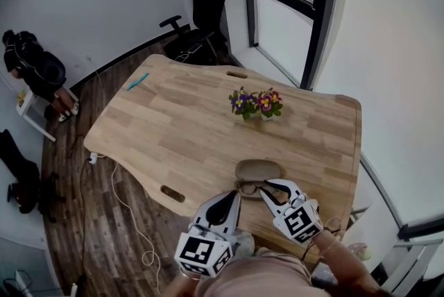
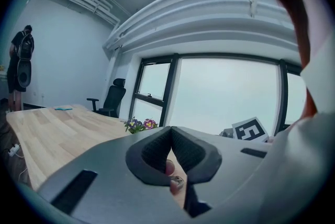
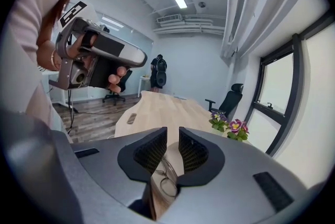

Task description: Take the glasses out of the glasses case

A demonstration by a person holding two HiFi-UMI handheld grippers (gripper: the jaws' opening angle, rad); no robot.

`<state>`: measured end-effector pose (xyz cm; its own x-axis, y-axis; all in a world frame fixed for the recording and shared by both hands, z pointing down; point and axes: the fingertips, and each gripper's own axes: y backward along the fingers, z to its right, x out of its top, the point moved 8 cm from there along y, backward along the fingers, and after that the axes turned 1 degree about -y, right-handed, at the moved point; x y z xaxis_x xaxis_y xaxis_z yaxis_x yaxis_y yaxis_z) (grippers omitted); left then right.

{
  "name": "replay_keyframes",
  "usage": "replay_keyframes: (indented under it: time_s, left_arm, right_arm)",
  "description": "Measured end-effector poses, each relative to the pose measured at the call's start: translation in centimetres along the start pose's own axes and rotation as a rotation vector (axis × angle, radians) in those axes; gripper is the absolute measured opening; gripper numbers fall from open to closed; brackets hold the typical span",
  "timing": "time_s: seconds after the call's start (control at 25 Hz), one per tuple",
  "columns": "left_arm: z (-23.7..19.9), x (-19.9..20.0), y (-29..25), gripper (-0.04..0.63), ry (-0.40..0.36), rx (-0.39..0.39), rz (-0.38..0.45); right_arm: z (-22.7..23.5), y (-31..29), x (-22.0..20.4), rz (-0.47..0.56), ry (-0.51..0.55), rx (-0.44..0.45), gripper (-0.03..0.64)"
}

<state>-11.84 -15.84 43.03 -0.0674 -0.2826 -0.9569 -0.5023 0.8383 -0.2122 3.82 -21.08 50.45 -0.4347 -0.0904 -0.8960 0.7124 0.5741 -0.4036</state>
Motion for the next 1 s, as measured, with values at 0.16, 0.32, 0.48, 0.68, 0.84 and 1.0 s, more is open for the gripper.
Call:
replay_keyframes:
  time_s: [0.16, 0.32, 0.48, 0.68, 0.84, 1.0]
  left_arm:
    - [-0.6, -0.4, -0.6, 0.000, -0.011, -0.018, -0.014]
    - [-1.3, -0.7, -1.3, 0.000, -0.009, -0.037, -0.031]
    - [-2.0, -0.9, -1.9, 0.000, -0.010, -0.058, -0.040]
    - [-3.1, -1.3, -2.6, 0.000, -0.013, -0.073, -0.059]
    - [-3.7, -1.5, -3.1, 0.000, -0.015, -0.085, -0.070]
    - [-4.2, -1.6, -3.7, 0.000, -0.015, -0.090, -0.077]
  right_arm:
    - [-0.1, -1.5, -1.2, -0.038, 0.026, 0.034, 0.043]
    - [-0.1, -2.9, -2.2, -0.085, 0.052, 0.062, 0.044]
    - [-0.1, -4.0, -3.3, -0.131, 0.060, 0.075, 0.044]
    - [0.0, -5.4, -5.0, -0.190, 0.073, 0.093, 0.044]
    - [0.1, -6.3, -6.3, -0.241, 0.092, 0.110, 0.044]
    - [0.4, -7.1, -7.4, -0.277, 0.105, 0.128, 0.044]
